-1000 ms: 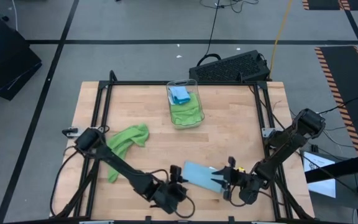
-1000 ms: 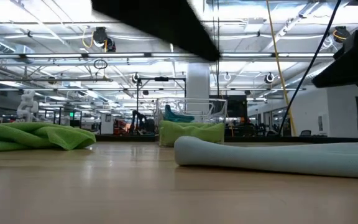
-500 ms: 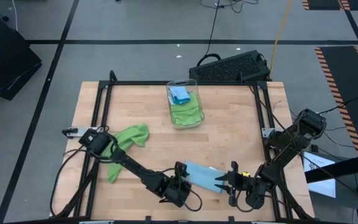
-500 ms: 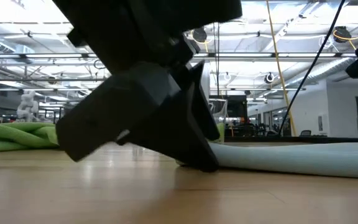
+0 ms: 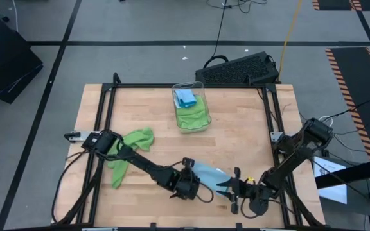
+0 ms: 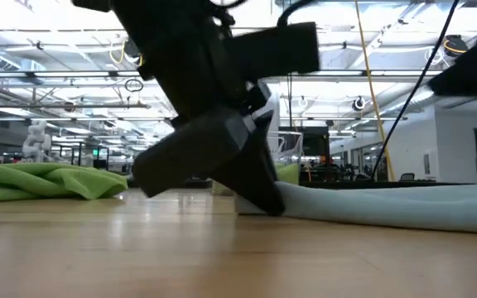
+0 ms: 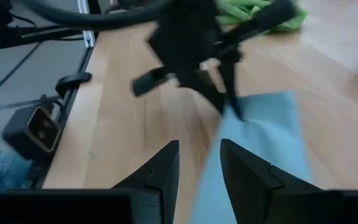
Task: Fold microfiber towels
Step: Put the blue towel into the transparent bin
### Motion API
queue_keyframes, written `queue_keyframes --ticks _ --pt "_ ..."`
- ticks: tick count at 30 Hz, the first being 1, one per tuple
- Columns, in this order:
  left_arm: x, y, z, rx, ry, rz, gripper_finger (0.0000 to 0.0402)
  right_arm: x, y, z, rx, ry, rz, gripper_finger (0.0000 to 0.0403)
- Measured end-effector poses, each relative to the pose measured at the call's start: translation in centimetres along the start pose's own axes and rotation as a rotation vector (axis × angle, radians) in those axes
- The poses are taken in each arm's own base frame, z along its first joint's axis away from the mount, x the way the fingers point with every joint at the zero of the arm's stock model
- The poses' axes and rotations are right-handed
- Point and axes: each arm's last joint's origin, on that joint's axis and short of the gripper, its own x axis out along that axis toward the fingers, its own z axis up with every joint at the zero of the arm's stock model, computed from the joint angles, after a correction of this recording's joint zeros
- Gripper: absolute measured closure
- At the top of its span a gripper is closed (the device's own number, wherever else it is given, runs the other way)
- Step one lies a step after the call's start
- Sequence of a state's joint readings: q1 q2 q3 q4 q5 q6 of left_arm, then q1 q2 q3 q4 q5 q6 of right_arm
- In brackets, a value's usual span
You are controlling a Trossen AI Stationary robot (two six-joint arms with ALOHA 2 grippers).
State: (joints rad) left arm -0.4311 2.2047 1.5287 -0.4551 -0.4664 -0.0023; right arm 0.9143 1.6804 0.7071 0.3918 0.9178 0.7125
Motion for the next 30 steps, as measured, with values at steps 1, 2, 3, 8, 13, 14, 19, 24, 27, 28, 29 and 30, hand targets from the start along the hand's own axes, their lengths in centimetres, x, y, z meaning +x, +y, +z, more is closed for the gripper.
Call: queue_keyframes --ticks 1,2,3,8,13,14,19,24,27,28,29,30 --pt "-0.2 0.3 0.0 -0.005 0.005 0.003 0.0378 0.5 0.1 -0.1 -0.015 -0.008 -0.003 0.0291" --pt "-0.6 0.7 0.1 -0.017 0.001 0.005 0.0373 1.0 0.3 -0.3 -0.031 -0.012 -0.009 0.0291" --pt "-1.0 1.1 0.3 -0.038 -0.012 0.006 0.0369 1.6 0.5 -0.3 -0.051 -0.012 -0.019 0.029" --pt "-3.4 2.7 1.2 -0.098 -0.062 -0.035 0.0379 4.2 1.5 0.5 -0.144 -0.005 -0.078 0.0264" --pt "-4.2 3.3 1.5 -0.116 -0.088 -0.085 0.0386 6.2 1.3 1.5 -0.195 0.03 -0.173 0.0215" --pt "-4.5 3.4 1.6 -0.12 -0.094 -0.086 0.0383 6.4 1.2 1.7 -0.192 0.037 -0.186 0.0207" --pt "-4.8 4.0 1.5 -0.154 -0.079 -0.093 0.038 7.5 0.4 2.4 -0.135 0.079 -0.189 0.0189" --pt "-5.7 4.5 1.8 -0.162 -0.109 -0.085 0.0387 8.1 -0.4 2.4 -0.073 0.133 -0.188 0.0196" --pt "-6.0 4.6 2.1 -0.173 -0.134 -0.086 0.0381 8.3 -0.7 2.5 -0.065 0.135 -0.205 0.021" --pt "-6.2 4.6 2.1 -0.169 -0.132 -0.087 0.0379 8.3 -0.8 2.5 -0.065 0.137 -0.209 0.0218" --pt "-6.2 4.6 2.0 -0.168 -0.129 -0.087 0.0379 8.4 -0.9 2.5 -0.062 0.139 -0.213 0.0227" --pt "-6.3 4.6 2.0 -0.174 -0.13 -0.088 0.0379 8.4 -1.0 2.5 -0.054 0.14 -0.221 0.0238"
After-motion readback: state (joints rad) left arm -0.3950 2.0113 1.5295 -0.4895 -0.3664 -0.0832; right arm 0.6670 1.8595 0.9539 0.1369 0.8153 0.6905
